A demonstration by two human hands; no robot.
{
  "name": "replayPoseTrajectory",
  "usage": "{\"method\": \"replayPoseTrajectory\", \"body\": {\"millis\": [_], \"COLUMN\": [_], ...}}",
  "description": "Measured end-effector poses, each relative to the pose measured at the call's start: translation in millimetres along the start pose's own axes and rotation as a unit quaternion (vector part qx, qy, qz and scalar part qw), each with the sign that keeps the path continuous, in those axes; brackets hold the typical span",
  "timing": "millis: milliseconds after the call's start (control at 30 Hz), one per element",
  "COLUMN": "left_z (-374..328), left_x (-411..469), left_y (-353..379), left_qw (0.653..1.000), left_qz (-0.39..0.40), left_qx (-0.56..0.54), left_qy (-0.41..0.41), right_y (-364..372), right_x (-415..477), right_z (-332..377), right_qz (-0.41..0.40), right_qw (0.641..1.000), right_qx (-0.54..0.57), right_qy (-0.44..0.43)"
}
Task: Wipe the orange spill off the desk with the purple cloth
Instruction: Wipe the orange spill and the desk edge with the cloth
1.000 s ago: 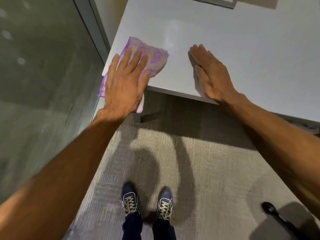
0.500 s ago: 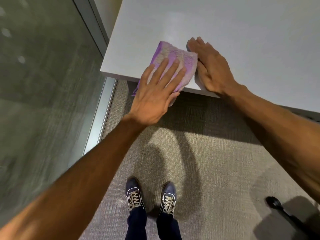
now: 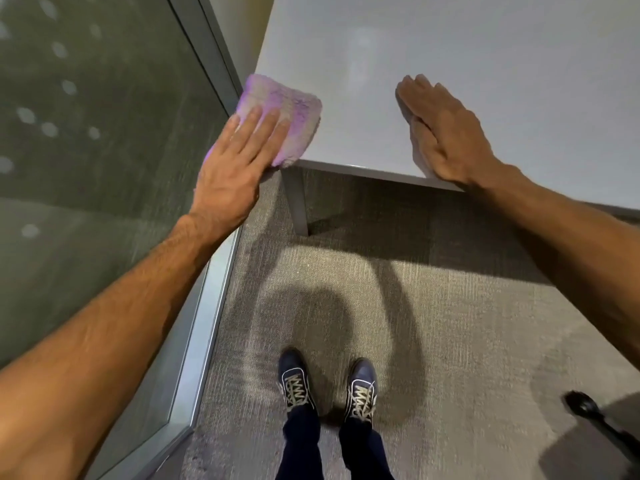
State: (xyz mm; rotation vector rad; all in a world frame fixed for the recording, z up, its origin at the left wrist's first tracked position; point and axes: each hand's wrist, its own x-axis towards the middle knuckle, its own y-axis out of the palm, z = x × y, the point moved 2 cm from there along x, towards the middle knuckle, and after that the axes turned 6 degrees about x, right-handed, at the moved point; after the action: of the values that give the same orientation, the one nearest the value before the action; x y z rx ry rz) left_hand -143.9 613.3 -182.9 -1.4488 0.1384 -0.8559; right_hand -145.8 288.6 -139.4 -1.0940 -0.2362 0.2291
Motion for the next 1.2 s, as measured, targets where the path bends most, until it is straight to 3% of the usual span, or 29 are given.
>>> {"method": "replayPoseTrajectory", "body": {"millis": [100, 233, 433, 600, 767, 933, 1200], "left_z": [3, -7, -35, -73, -101, -72, -26], "left_x": [-10, -7, 8, 27, 43, 34, 3], "left_y": [-1, 1, 2, -5, -4, 3, 9], "left_qw": [0.997, 0.994, 0.995, 0.996, 0.996, 0.998, 0.993], "left_qz": [-0.003, -0.009, -0.007, 0.052, 0.066, 0.058, -0.026], "left_qx": [-0.052, -0.071, -0.065, -0.04, -0.055, -0.029, -0.09], "left_qy": [-0.06, -0.081, -0.078, -0.062, -0.024, 0.019, -0.075], "right_y": [0, 2, 6, 8, 9, 11, 15], "right_x": [-1, 1, 4, 6, 5, 6, 8], "right_z": [2, 1, 3, 0, -3, -5, -13], "right_qz": [0.002, 0.014, 0.011, 0.022, 0.029, 0.02, -0.005], "right_qw": [1.0, 0.999, 0.996, 0.987, 0.986, 0.984, 0.986], "right_qx": [-0.005, -0.026, -0.083, -0.128, -0.121, -0.138, -0.146], "right_qy": [0.006, -0.012, 0.002, 0.097, 0.115, 0.109, 0.084]}}
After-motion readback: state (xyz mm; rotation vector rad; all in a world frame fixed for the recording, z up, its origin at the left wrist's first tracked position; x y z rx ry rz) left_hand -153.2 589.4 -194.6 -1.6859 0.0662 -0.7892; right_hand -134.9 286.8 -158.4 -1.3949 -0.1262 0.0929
